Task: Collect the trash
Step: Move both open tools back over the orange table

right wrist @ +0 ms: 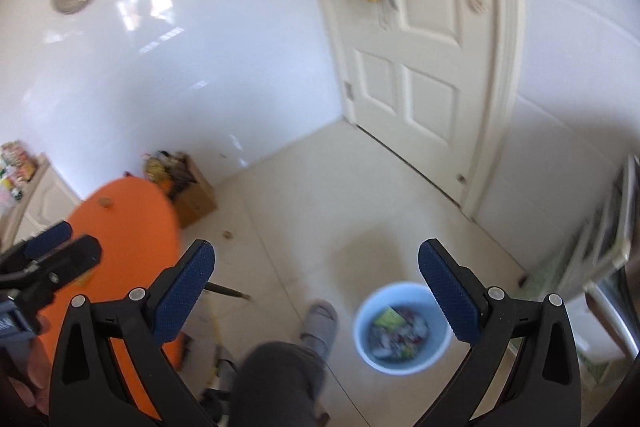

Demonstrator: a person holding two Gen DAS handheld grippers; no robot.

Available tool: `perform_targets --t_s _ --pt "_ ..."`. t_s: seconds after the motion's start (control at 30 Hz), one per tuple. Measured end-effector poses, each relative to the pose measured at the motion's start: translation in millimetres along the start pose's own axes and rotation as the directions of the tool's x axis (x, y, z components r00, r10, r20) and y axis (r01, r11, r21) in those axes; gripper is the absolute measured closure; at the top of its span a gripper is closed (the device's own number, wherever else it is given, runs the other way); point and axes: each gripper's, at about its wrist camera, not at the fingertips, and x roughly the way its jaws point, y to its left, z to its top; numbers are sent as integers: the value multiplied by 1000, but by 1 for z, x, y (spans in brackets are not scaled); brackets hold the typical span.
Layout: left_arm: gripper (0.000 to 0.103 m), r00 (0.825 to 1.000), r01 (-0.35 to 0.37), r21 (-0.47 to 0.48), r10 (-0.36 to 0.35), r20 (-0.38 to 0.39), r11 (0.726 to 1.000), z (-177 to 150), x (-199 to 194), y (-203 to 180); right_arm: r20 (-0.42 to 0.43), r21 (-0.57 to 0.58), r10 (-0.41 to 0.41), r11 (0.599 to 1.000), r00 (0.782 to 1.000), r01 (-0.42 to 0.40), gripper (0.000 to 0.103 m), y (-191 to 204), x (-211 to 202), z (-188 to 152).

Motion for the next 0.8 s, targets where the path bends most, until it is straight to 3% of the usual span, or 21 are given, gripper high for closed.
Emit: perform_targets --t_s 0.13,0.27,0.43,0.57,0.8 --pt "3 997 -44 -83 48 52 996 -18 -63 41 44 -77 80 994 996 -77 0 56 -14 8" --pt "3 984 -127 -151 144 108 980 -42 -124 75 57 -151 164 976 985 -154 0 110 -24 8" --pt "1 954 -212 -227 252 164 951 -77 -187 101 55 -236 259 942 964 -240 0 172 -33 0" --pt "1 936 -236 -280 295 191 930 -108 -228 109 54 -298 328 907 943 -299 0 219 -45 -13" --pt "1 889 -310 -354 401 222 882 -161 -278 118 31 -362 394 861 919 -357 0 267 -53 -29"
